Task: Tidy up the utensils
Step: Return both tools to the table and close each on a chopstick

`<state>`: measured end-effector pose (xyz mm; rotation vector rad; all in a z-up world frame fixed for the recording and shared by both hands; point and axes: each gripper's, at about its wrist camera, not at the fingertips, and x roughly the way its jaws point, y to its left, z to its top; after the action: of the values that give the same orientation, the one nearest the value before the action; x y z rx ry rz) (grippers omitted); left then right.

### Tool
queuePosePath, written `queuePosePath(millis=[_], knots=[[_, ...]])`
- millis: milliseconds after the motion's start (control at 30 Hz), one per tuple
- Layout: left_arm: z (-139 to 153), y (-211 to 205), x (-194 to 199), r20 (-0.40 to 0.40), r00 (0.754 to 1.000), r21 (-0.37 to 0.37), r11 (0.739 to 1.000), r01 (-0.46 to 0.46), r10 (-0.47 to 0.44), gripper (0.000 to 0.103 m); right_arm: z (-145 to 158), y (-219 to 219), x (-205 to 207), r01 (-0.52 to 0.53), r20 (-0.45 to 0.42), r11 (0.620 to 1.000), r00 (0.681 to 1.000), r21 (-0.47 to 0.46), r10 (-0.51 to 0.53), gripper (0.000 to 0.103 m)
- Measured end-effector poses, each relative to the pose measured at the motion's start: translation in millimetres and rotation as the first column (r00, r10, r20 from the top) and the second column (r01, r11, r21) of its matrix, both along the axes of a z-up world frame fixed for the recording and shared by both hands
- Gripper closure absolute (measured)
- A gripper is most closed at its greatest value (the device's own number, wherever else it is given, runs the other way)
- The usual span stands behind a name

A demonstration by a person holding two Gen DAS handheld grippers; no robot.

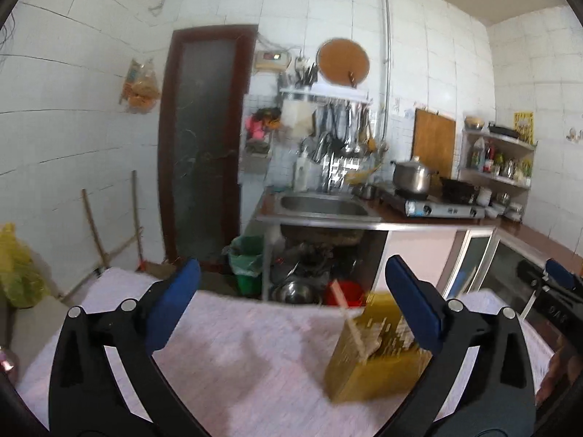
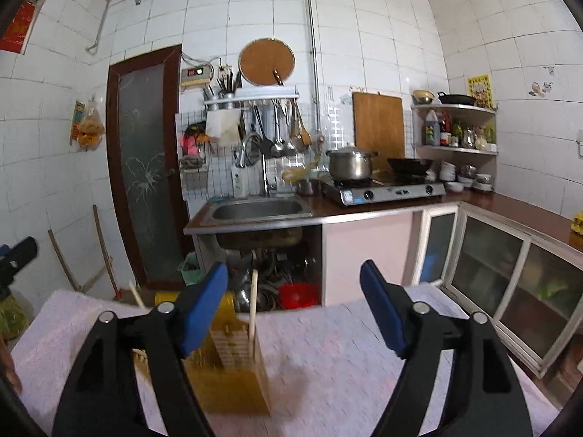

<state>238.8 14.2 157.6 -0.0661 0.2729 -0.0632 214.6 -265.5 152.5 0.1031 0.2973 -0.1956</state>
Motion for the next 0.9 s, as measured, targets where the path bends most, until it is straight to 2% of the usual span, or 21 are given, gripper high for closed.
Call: queuePosePath(millis=[167,367,567,800,867,900], knots=[[-28,18,-39,-0.074,0.996,0.056,0.998,-0.039,0.044,0.005,-28,7,-33,-0.017,-0.101,1.000,0.995,-0.007,0.016,0.027],[-83,23,-57,-0.208,0.978,0.031,0.999,-0.024,0.029,0.005,-87,23,-48,-0.044,-0.237,0.999,0.971,0.018,0.047,0.027],[-137,13,-51,-0.322,0.946,0.060,0.998,0.000,0.020,0.005,-150,33,-40,-0.044,-0.394,0.999,0.918,0.024,0.050,0.027],[-181,4,-36,-0.419,0.908,0.085,0.996,0.024,0.014,0.005,-185,37,-18,-0.021,-0.487,0.998,0.872,0.068,0.051,0.028],[-188,2,-31,-0.436,0.900,0.095,0.995,0.027,0.017,0.005,-189,39,-11,-0.020,-0.510,0.996,0.858,0.091,0.064,0.031],[-191,0,-30,-0.445,0.895,0.097,0.995,0.026,0.020,0.005,-190,40,-8,-0.020,-0.517,0.995,0.853,0.101,0.070,0.039]])
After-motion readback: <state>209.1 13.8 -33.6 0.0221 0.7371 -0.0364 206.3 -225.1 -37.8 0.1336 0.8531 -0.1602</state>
